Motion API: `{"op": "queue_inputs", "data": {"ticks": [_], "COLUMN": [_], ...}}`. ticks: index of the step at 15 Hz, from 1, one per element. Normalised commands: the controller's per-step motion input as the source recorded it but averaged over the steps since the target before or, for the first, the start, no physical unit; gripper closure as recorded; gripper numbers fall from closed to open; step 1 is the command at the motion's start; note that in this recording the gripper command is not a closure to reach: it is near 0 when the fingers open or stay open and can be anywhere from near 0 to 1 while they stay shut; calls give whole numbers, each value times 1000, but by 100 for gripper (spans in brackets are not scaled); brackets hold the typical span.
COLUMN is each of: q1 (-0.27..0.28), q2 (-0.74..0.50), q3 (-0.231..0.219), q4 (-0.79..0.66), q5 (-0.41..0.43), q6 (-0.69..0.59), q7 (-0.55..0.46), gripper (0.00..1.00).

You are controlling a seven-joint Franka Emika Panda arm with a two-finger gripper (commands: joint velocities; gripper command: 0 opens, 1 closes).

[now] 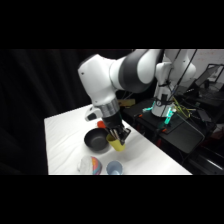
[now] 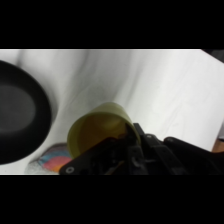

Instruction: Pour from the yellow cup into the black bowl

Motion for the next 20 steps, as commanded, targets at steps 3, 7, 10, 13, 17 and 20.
{"op": "queue_inputs", "data": {"ticks": [3, 7, 10, 13, 17, 20], "q1": [154, 52, -4, -13, 61, 132], "q2": [-280, -143, -28, 106, 145, 190], "q3": [-20, -20, 34, 61, 10, -51], "q4": [-442, -192, -137, -56, -93, -41], "q5": [-506, -281, -25, 57, -28, -87], "q6": [326, 191, 449, 486, 485, 387], "q7": [686, 434, 184, 78, 180, 214], "gripper": [18, 18, 18, 18, 18, 18]}}
